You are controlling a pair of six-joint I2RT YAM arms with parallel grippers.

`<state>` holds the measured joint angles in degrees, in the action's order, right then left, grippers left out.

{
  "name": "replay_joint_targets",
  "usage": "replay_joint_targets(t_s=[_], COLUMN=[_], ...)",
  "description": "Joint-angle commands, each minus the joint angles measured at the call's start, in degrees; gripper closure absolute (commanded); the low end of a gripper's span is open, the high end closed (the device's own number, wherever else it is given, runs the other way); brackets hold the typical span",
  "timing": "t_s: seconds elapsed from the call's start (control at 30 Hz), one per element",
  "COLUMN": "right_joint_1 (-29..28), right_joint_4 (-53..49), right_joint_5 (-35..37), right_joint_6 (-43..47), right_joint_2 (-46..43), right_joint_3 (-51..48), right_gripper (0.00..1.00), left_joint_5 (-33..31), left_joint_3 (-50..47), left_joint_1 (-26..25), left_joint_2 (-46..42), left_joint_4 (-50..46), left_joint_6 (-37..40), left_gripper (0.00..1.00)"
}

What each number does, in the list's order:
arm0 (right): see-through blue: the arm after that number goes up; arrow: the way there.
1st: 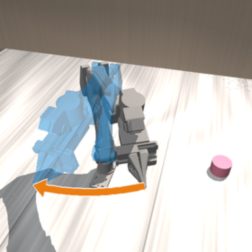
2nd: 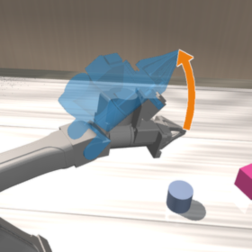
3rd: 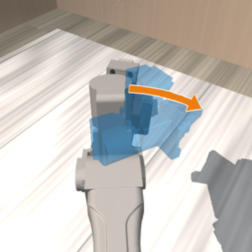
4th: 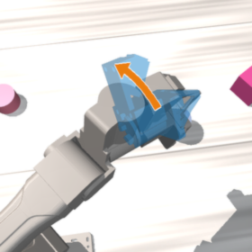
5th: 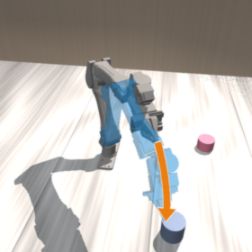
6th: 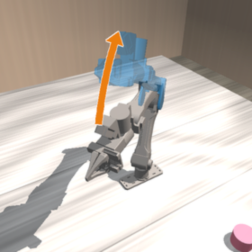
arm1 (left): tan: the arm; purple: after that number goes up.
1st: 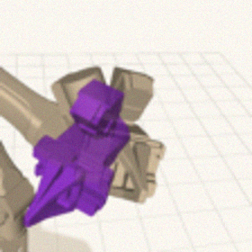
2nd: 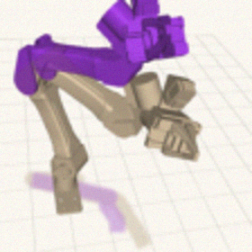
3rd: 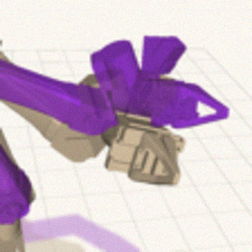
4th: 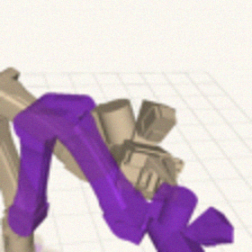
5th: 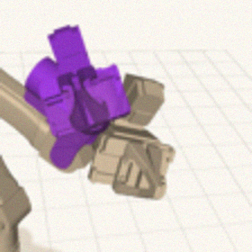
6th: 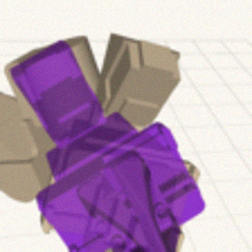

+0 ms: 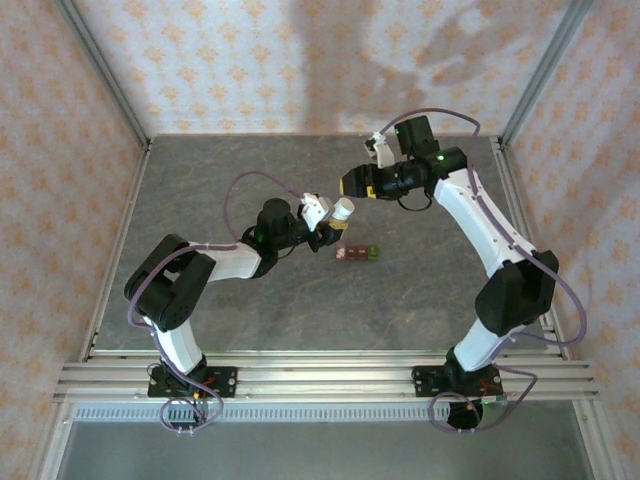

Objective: Sort the pills into containers

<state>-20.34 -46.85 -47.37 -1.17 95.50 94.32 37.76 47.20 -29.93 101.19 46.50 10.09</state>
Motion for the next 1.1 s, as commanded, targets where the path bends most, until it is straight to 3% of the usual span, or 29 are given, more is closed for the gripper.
replay_joint_targets(t_s=[0.0, 0.73, 1.07], right_joint_1=[-0.53, -2.05, -2.63], right_joint_4=[-1.70, -1.32, 0.93], right_joint_5=[1.05, 2.29, 2.08], right_joint_6=[2.20, 2.13, -1.54], right_joint_2=[1.37, 5.55, 5.99], right_joint_3=[-0.10, -0.89, -3.08], right_gripper=[0.30, 0.39, 0.58], left_joint_5=[1.92, 2.59, 2.34], left_joint_3=[1.79, 1.97, 2.05], left_joint_1=[0.54, 1.01, 1.02], left_joint_2=[-1.94, -2.09, -2.15], left_joint_4=[1.62, 2.10, 2.36], left_joint_6=[-1.46, -2.39, -2.56], left_gripper=[1.00, 1.00, 1.00])
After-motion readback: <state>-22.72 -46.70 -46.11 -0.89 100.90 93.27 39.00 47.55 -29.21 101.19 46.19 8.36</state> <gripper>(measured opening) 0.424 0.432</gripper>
